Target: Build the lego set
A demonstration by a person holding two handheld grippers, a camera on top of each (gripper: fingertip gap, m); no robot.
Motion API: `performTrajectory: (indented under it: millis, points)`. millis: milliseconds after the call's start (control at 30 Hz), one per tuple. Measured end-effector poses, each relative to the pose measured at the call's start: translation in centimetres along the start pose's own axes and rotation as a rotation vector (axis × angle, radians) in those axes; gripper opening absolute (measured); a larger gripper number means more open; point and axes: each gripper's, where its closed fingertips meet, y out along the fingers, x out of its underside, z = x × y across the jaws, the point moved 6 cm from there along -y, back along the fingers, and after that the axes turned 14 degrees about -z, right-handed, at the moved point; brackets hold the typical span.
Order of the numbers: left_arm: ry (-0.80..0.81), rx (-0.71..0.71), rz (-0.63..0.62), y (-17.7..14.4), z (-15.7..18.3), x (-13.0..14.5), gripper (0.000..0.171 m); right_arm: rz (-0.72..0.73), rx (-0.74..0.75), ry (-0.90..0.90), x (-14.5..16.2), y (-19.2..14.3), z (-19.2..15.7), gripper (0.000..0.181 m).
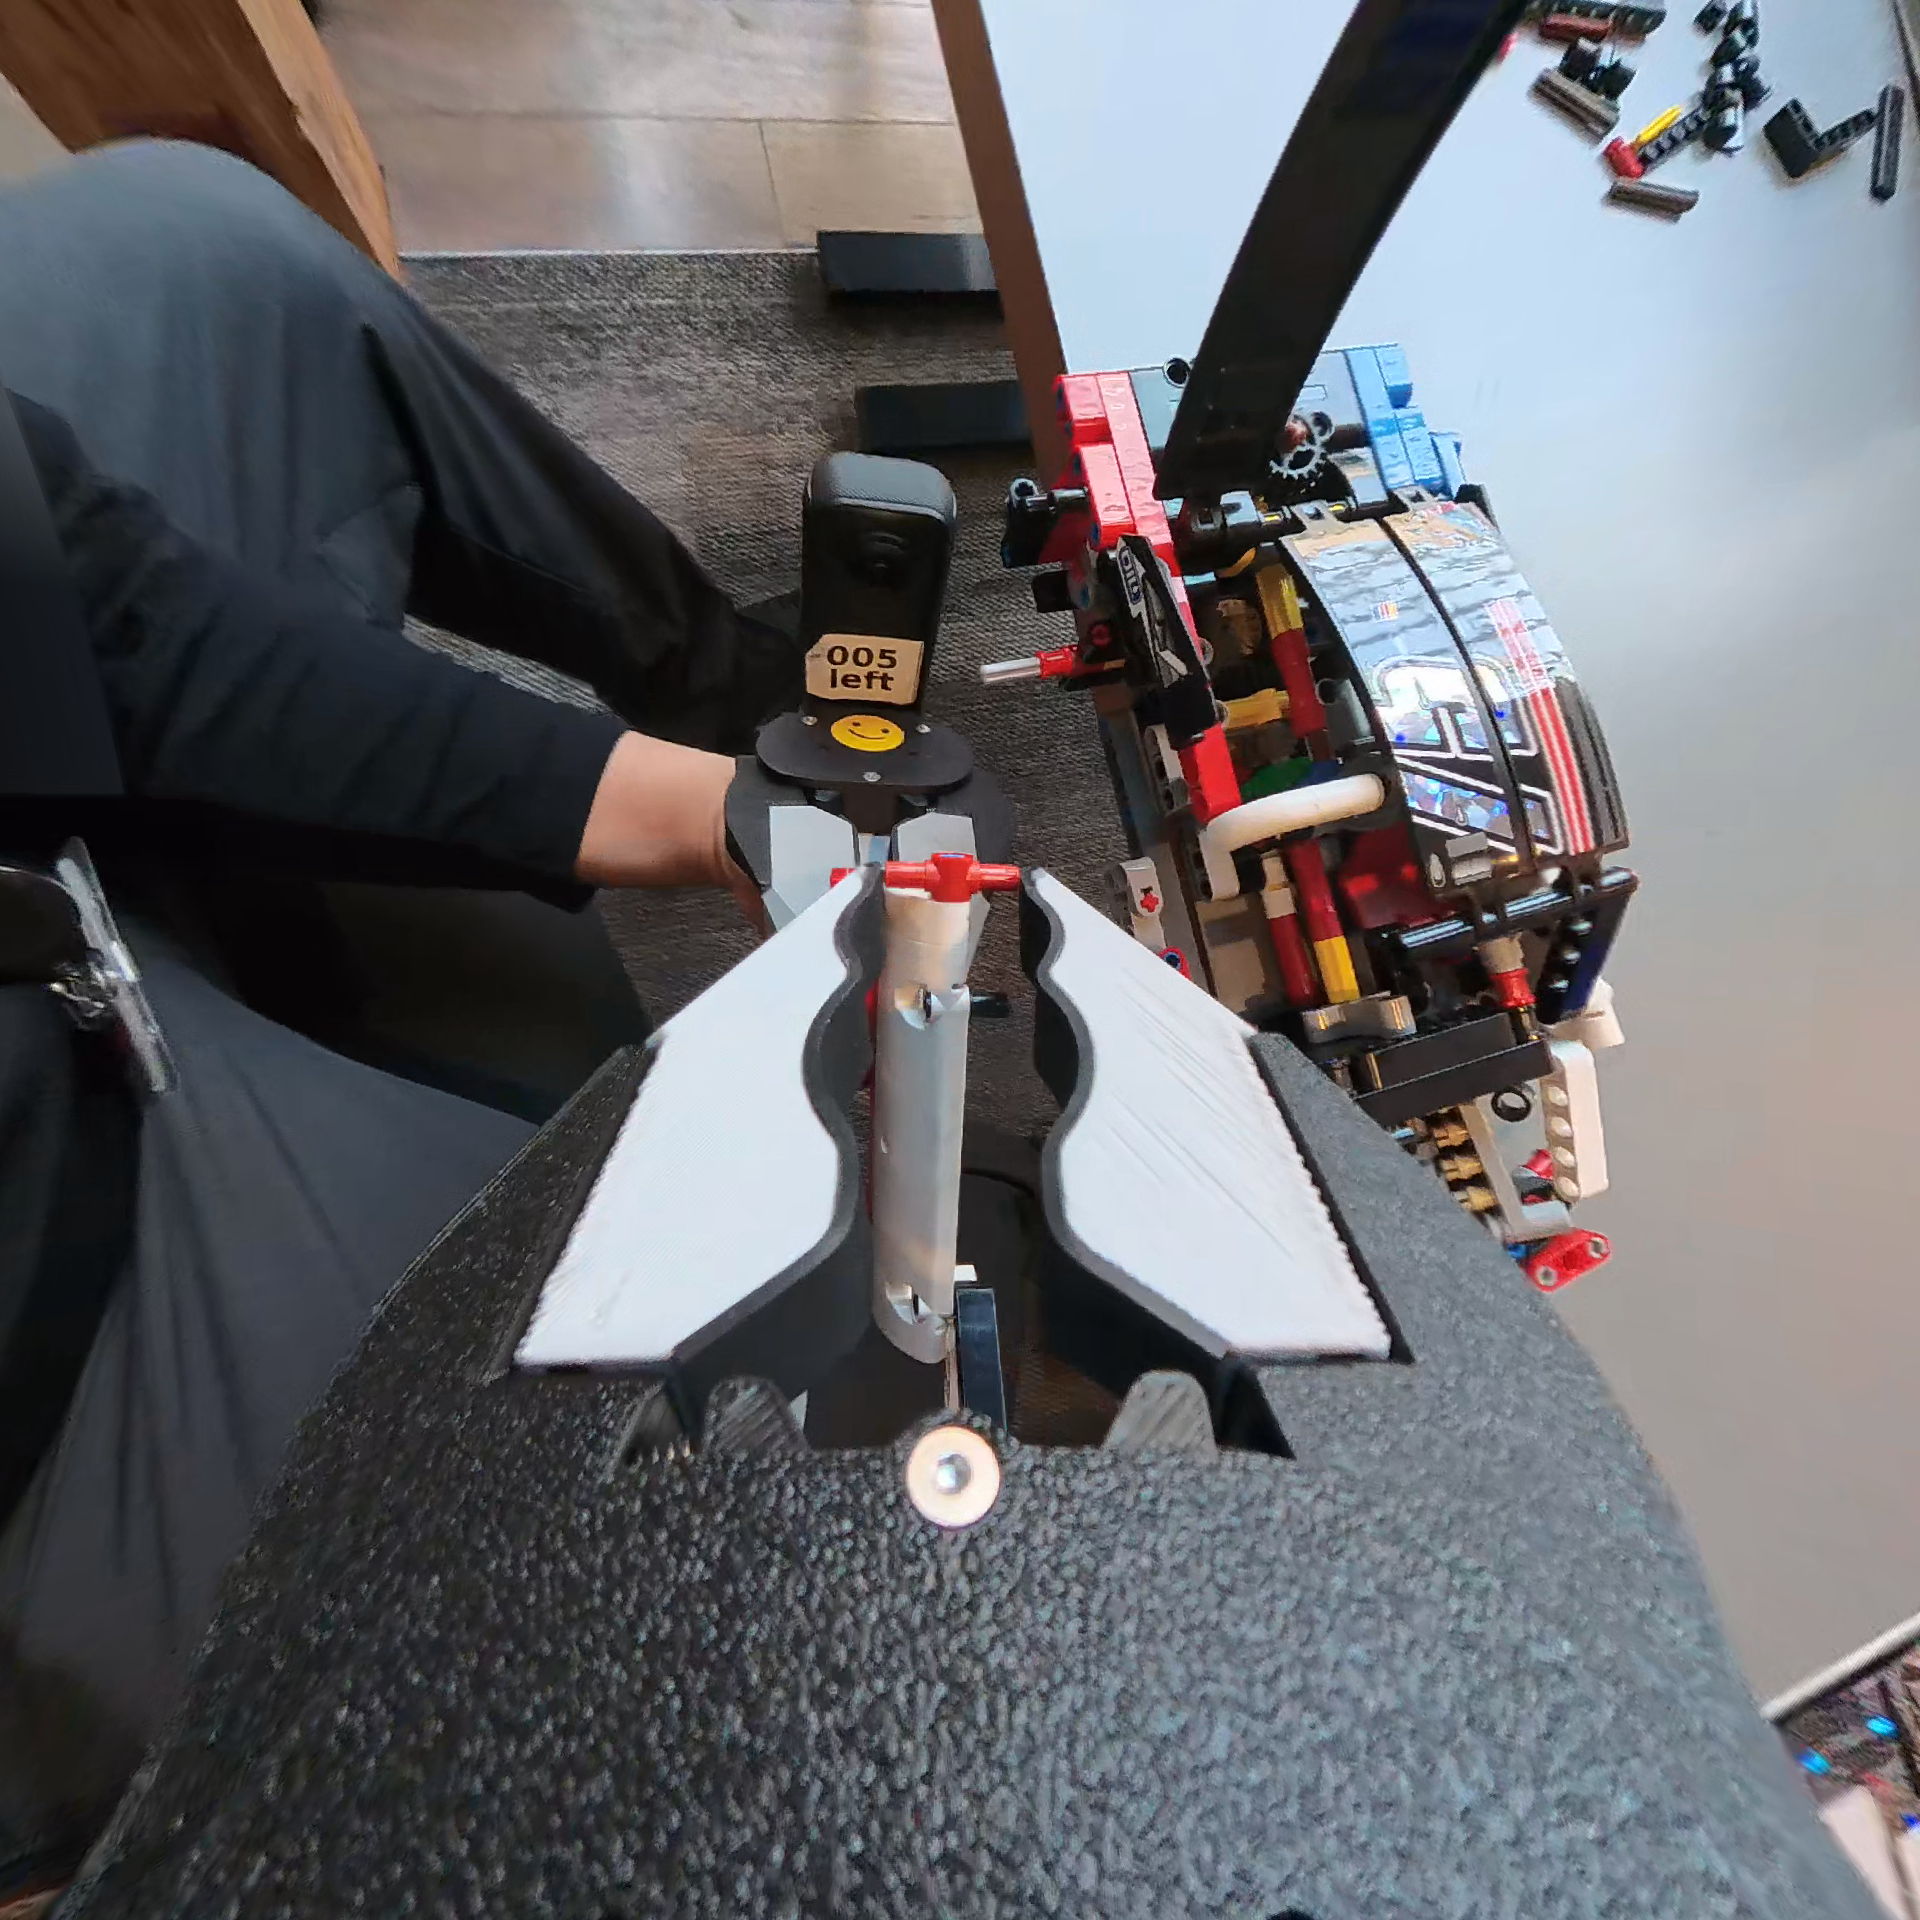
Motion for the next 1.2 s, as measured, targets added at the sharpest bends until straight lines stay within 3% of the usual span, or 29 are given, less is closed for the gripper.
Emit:
performTrajectory:
  millis: [133,400,600,967,1200]
  points:
    - [-0.004,-0.002,0.032,-0.4,0.1,0.1,0.005,0.036,-0.084,0.066,-0.6,-0.7,1.1,0.041]
    - [-0.019,0.01,0.074,-2.8,-1.3,1.8,0.005,-0.008,-0.062,0.008,-3.7,0.9,4.3,0.045]
    - [-0.021,-0.025,0.091,-4.9,-0.8,2.6,0.005,-0.012,-0.084,-0.069,-5.1,2.2,3.5,0.046]
    - [-0.013,-0.005,0.06,-3.3,0.0,2.3,0.005,0.014,-0.044,-0.035,-5.2,-0.4,3.3,0.043]
    - [0.024,-0.027,0.078,-3.7,-0.7,1.3,0.005,-0.018,-0.088,-0.05,-5.3,0.4,3.1,0.047]
